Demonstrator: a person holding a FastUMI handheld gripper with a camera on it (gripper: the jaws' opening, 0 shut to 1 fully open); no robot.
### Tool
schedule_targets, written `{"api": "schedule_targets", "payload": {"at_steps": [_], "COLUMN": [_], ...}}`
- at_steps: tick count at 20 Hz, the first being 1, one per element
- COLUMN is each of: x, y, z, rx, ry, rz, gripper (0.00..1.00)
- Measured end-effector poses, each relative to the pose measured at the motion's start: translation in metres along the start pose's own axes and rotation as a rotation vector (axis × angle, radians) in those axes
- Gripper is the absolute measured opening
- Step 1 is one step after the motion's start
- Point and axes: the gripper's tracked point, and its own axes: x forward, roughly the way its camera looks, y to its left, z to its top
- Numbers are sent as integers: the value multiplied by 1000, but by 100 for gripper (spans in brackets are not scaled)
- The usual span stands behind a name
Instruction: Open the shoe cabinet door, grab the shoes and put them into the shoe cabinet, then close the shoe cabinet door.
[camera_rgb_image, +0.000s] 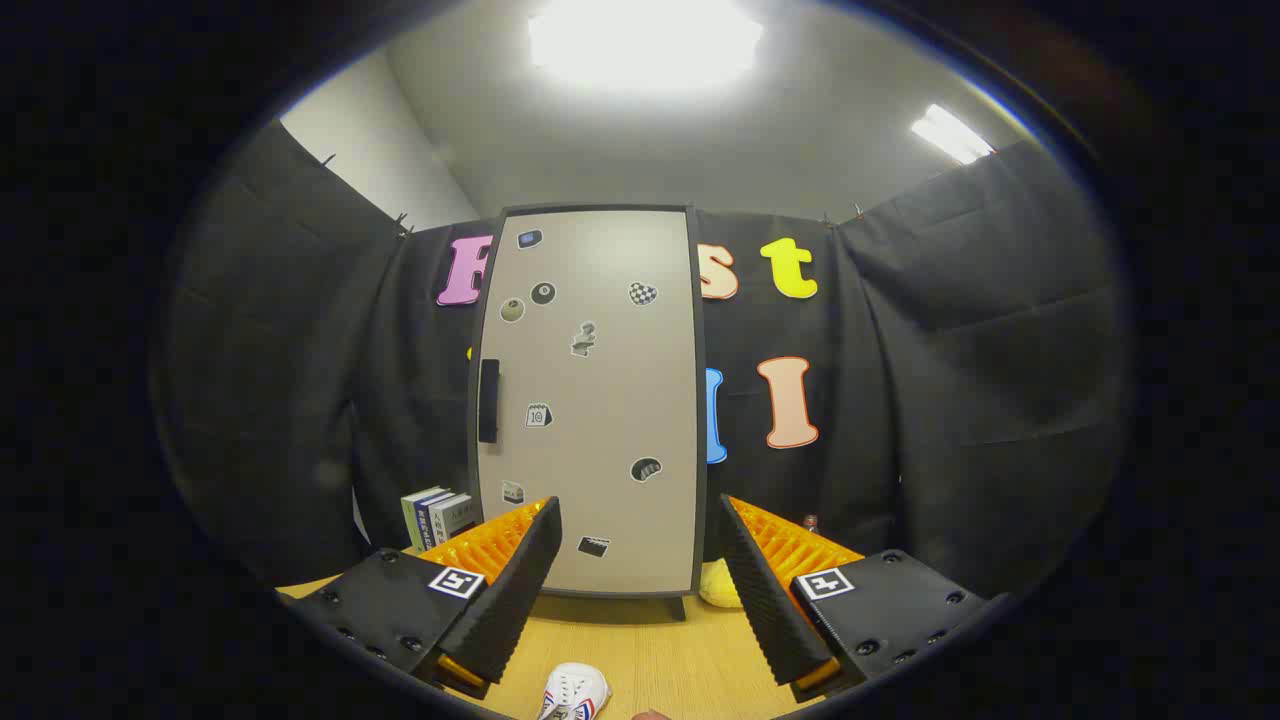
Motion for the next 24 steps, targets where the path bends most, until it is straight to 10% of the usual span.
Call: {"api": "schedule_targets", "payload": {"at_steps": [24], "x": [63], "y": [72], "z": [52], "rx": [41], "ry": [-84], "rz": [136], "gripper": [96]}}
